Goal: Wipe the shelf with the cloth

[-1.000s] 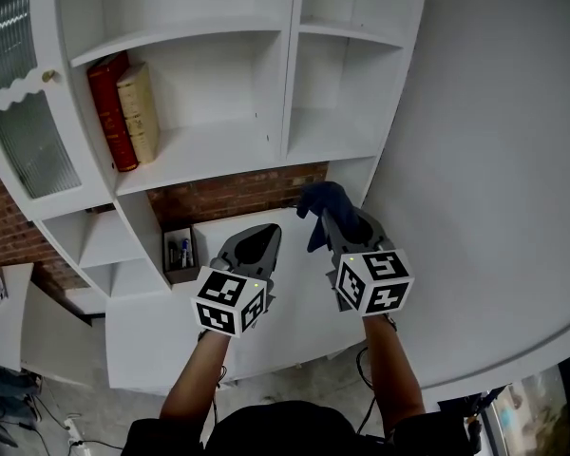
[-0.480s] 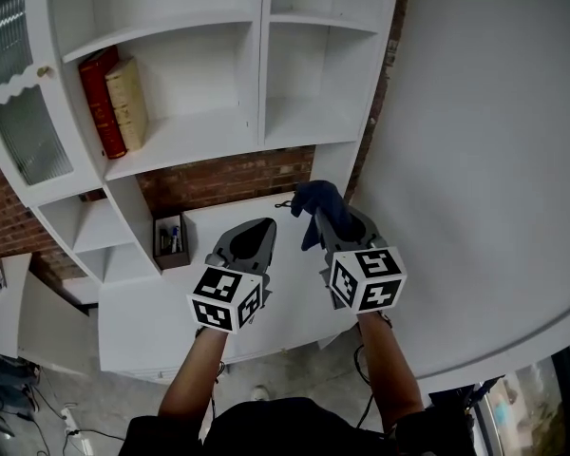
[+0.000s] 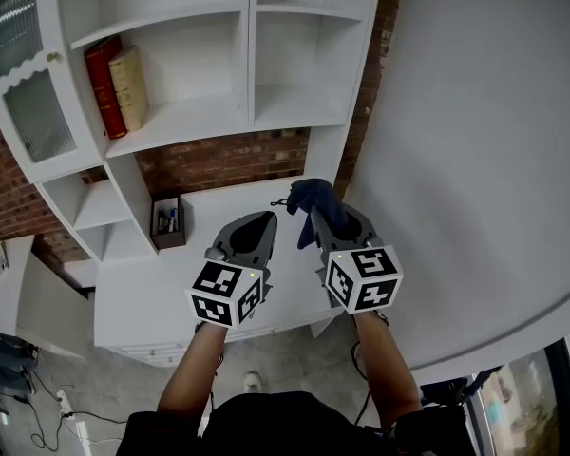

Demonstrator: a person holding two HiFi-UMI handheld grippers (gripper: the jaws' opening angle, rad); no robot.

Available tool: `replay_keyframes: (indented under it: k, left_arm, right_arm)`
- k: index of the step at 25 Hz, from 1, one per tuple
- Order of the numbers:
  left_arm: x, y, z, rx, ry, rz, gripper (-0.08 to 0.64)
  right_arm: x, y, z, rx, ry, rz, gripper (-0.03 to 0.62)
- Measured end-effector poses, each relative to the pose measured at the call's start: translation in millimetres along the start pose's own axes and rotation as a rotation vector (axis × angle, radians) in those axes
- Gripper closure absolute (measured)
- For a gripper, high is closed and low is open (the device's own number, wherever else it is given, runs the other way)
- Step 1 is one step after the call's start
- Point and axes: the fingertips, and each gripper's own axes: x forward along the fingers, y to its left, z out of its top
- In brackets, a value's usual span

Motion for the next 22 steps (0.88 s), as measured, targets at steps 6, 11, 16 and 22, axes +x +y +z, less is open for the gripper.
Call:
replay_keyframes:
  k: [6, 11, 16, 22]
  left_arm:
    - [-7.2, -33.7, 0.7, 0.015, -0.001, 0.007, 0.543]
    - [-12.1, -56.8, -4.4, 0.023, 0.008, 0.016, 0.543]
    - [-13.5, -79.3, -8.7, 0.029, 0.016, 0.029, 0.543]
    - [-14.0, -98.8, -23.3, 0.02, 0.041, 0.049, 0.543]
  right_arm:
    - [-30.6, -5.3, -6.2, 0.02, -0.004, 0.015, 0.505]
    - [-50.9, -8.7, -14.2, 0.039, -0.006, 0.031, 0.505]
    - [-68.8, -12.9, -21.1, 0.048, 0.004, 0.054, 0.505]
    - [-89.0, -25.2, -32.7, 0.043, 0.03, 0.068, 0.504]
